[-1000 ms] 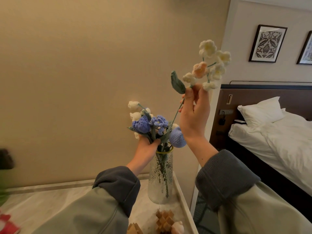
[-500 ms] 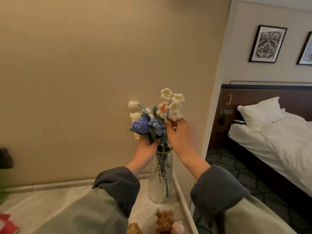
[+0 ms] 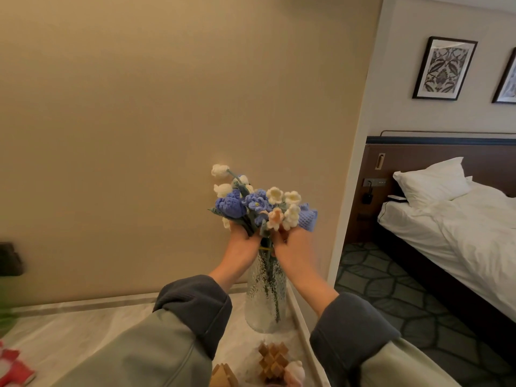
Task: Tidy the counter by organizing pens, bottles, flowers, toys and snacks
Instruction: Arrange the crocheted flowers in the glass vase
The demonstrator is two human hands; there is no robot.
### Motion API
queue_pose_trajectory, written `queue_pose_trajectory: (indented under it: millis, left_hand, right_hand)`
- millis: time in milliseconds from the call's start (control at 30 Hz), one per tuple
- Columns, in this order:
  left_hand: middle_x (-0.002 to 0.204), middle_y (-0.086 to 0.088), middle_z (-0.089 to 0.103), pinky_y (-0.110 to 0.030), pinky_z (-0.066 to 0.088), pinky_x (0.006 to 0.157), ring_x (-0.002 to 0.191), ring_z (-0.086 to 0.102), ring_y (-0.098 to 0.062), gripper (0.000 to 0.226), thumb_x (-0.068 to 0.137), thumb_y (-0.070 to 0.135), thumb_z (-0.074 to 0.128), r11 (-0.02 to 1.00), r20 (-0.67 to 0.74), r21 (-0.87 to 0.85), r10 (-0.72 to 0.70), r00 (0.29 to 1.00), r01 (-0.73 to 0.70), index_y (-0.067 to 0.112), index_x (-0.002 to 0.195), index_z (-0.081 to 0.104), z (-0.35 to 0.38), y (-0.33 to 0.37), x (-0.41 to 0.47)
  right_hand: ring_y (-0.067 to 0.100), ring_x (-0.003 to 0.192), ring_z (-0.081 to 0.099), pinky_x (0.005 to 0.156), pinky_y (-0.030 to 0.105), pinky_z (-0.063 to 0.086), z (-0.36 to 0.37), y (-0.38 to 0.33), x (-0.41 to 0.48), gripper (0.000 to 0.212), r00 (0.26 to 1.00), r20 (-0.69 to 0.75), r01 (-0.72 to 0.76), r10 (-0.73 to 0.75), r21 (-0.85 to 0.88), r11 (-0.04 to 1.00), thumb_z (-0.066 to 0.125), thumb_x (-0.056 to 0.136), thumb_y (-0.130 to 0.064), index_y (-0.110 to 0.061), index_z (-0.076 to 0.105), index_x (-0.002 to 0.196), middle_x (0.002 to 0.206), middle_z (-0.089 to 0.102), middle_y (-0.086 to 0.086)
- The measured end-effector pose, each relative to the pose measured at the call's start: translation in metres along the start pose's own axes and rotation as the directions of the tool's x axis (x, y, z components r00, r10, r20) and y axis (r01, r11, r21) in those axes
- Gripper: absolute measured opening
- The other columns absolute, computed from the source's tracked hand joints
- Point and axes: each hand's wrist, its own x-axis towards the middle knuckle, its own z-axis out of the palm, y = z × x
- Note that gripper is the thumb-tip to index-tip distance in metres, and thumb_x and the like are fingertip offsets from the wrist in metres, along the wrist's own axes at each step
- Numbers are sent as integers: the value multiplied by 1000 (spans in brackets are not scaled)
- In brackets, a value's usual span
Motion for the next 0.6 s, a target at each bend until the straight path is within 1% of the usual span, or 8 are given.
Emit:
queue_pose_trajectory:
  millis: [100,167,233,333,400,433,500,600]
  left_hand:
    - [120,25,48,5,36,79,103,45,28,45,94,11,56,998,-24,41,39,999,-38,43,122,40,1,3,-2]
    - [118,26,50,4,36,79,104,47,24,42,92,14,59,999,-43,34,36,998,-35,34,125,44,1,0,-3]
    - [118,19,55,0,40,83,107,52,11,43,90,17,62,1000,-60,6,4,998,-4,24,129,46,1,-4,-7]
    - [126,3,54,-18,43,92,117,52,-11,58,89,16,64,995,-101,-42,-96,990,92,14,139,33,1,-8,-13]
    - [123,-3,55,-21,46,90,114,55,-14,64,89,10,64,985,-122,-87,-156,980,146,13,139,25,1,-8,-19]
    - [120,-5,55,-19,48,86,110,56,-13,65,88,7,64,980,-123,-109,-181,976,167,14,139,23,0,-8,-23]
    - [118,-5,54,-14,50,77,106,55,-10,67,89,6,62,963,-114,-145,-242,963,225,14,140,19,-2,-8,-32]
    - [122,-6,49,-15,45,76,107,51,-12,65,92,8,57,940,-123,-131,-331,936,315,11,143,17,-9,-10,-43]
  right_hand:
    - [25,68,63,65,45,55,7,10,-3,26,997,24,-68,68,0,998,50,95,-36,-19,63,80,74,66,4]
    - [23,70,65,67,46,55,9,16,-6,26,994,31,-101,101,9,995,51,95,-38,-19,65,85,78,68,3]
    - [21,73,66,69,44,55,10,19,-9,26,991,21,-130,129,29,991,52,95,-41,-20,67,90,81,70,1]
    - [17,82,66,71,39,55,10,18,-21,24,990,-9,-140,140,39,989,54,94,-43,-25,67,102,92,72,-6]
    - [11,83,65,70,35,55,10,15,-32,21,990,-26,-139,142,103,985,56,93,-39,-32,65,110,96,70,-13]
    - [6,79,64,66,31,53,10,14,-38,20,988,-38,-141,146,126,982,57,93,-37,-36,64,111,91,67,-18]
    - [-3,73,60,60,22,47,12,12,-51,15,982,-68,-162,176,179,970,59,91,-36,-40,60,105,81,61,-24]
    - [0,74,60,63,24,46,17,9,-66,9,972,-92,-182,217,291,939,64,89,-31,-36,56,90,82,62,-19]
